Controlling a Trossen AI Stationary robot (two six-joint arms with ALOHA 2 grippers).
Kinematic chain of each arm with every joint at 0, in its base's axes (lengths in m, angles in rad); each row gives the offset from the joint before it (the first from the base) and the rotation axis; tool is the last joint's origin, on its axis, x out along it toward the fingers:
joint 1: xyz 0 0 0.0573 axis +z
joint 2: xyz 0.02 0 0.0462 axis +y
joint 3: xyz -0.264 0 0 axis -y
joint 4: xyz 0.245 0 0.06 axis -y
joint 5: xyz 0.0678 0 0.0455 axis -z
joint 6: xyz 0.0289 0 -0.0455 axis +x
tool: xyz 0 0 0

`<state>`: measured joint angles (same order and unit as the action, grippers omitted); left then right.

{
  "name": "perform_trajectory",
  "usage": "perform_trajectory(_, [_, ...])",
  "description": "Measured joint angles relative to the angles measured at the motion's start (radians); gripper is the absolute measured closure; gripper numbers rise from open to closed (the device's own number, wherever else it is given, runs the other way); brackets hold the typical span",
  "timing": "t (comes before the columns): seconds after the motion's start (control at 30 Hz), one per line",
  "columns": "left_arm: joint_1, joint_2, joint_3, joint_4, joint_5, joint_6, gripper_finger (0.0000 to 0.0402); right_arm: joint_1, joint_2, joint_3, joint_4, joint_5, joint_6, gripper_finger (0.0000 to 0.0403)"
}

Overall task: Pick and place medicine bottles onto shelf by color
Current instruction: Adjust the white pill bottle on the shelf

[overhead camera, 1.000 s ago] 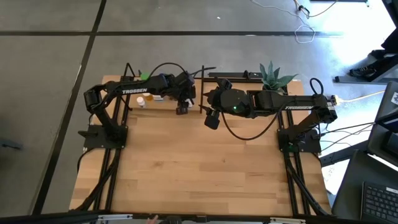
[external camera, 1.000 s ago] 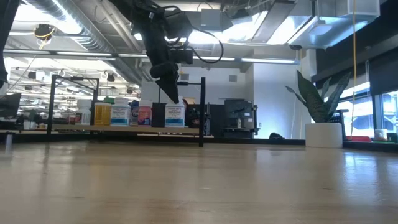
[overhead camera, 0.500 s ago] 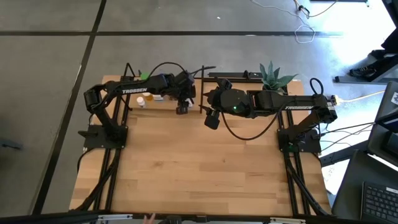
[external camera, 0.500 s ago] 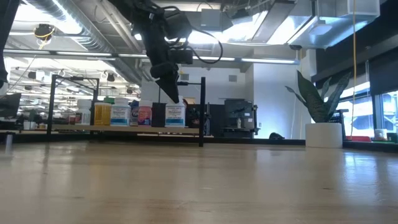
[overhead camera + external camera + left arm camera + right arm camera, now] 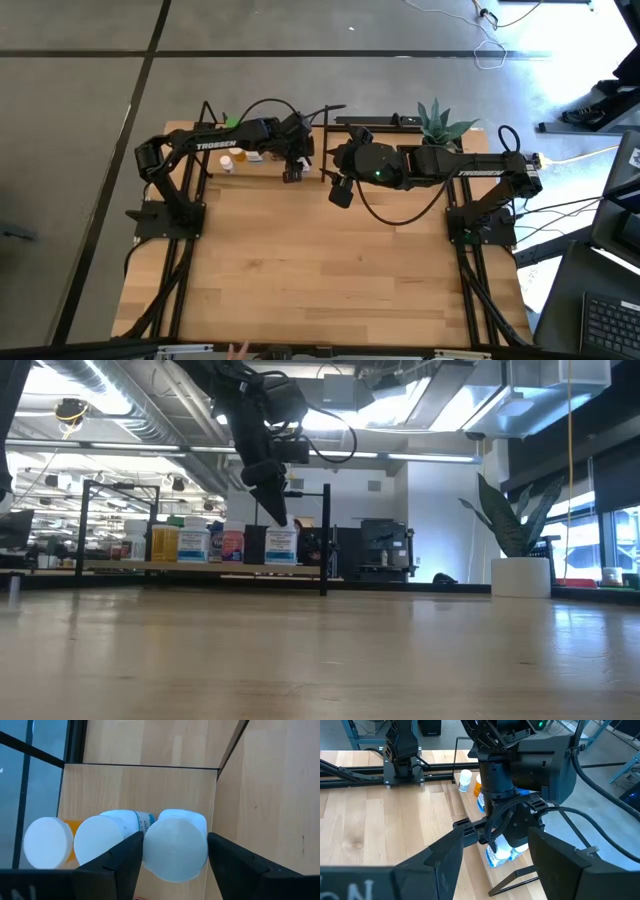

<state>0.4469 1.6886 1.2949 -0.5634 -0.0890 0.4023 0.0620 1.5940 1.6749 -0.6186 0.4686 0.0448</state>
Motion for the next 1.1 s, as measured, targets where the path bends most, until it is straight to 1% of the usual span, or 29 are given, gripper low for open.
perform_trajectory(0.1, [0.000, 0.000, 0.000, -0.002, -0.008, -0.001, 0.0182, 0.000, 0.000, 0.000, 0.000, 0.000, 0.000, 0.0180])
perform_trajectory(0.27, [0.000, 0.000, 0.000, -0.001, -0.010, 0.000, 0.0181, 0.000, 0.000, 0.000, 0.000, 0.000, 0.000, 0.0180])
perform_trajectory(0.5, [0.000, 0.000, 0.000, 0.004, -0.012, 0.000, 0.0168, 0.000, 0.000, 0.000, 0.000, 0.000, 0.000, 0.0180])
perform_trajectory(0.83, [-0.012, -0.008, 0.000, 0.011, -0.052, 0.003, 0.0159, 0.000, 0.000, 0.000, 0.000, 0.000, 0.000, 0.0180])
perform_trajectory(0.97, [-0.014, -0.008, 0.000, 0.013, -0.043, 0.009, 0.0155, 0.000, 0.000, 0.000, 0.000, 0.000, 0.000, 0.0180])
perform_trajectory(1.1, [-0.014, -0.008, 0.000, 0.013, -0.031, 0.009, 0.0143, 0.000, 0.000, 0.000, 0.000, 0.000, 0.000, 0.0180])
